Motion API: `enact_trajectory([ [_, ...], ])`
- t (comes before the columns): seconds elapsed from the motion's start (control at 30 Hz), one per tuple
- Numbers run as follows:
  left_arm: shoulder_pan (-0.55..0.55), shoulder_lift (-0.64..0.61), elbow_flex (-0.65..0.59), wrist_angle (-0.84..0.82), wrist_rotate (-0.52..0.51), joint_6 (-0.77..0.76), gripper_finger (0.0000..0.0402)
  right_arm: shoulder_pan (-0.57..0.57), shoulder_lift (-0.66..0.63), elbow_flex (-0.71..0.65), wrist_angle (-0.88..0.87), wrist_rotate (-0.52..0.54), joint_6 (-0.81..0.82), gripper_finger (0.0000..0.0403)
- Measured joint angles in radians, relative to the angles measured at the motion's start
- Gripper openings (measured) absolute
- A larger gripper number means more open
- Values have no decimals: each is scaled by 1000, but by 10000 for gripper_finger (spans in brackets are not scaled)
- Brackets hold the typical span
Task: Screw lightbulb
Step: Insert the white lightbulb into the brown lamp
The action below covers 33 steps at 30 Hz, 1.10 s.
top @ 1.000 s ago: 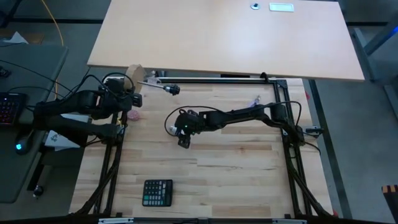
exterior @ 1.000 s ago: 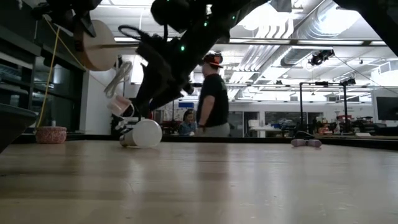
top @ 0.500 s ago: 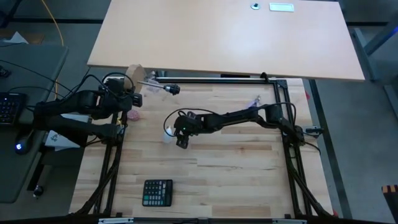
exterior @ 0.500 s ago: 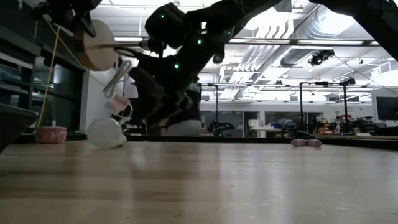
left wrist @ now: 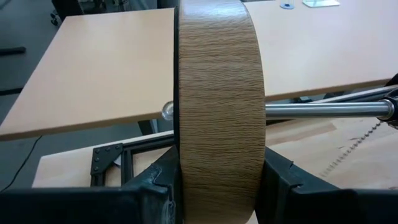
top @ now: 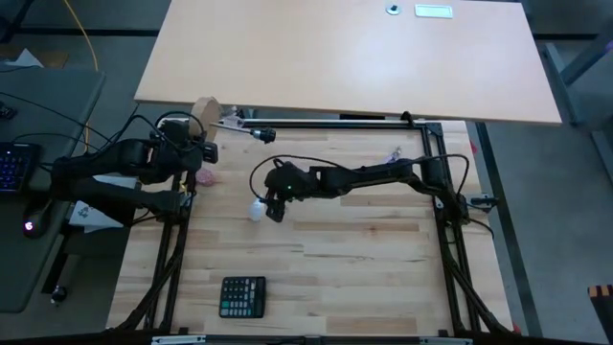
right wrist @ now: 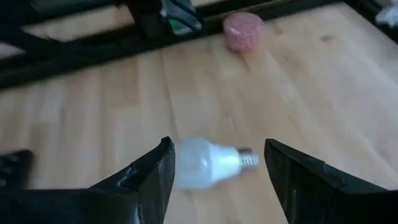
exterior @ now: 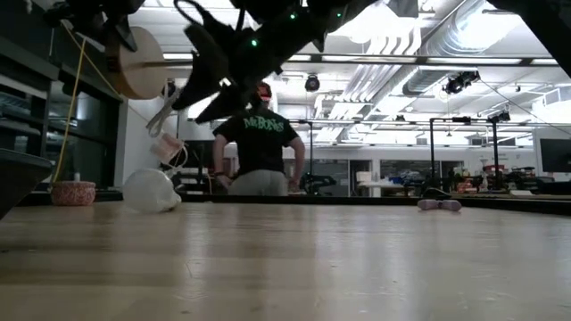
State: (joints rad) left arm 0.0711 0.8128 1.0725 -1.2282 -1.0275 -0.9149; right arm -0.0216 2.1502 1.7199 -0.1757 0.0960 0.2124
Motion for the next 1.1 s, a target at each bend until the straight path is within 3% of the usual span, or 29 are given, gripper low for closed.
enact_trajectory([
  [0.13,0,-9,0,0,-6,0,118,0,0,0,21,-44,115,242],
  [0.27,0,-12,0,-8,-1,1,118,-19,7,0,59,-386,106,245],
  [0.33,0,-11,0,-15,-2,1,118,-21,8,1,73,-454,101,246],
  [0.43,0,-11,0,-17,9,0,118,-19,11,1,50,-461,129,246],
  [0.63,0,-8,0,-12,9,-8,118,-11,12,1,115,-354,185,246],
  [0.87,0,-8,0,-1,4,-8,118,-11,13,1,135,-303,221,248],
  [0.97,0,-8,0,-1,5,-11,118,-11,13,0,133,-327,261,269],
  [1.1,0,-8,0,0,3,-37,118,-7,12,0,92,-326,233,330],
])
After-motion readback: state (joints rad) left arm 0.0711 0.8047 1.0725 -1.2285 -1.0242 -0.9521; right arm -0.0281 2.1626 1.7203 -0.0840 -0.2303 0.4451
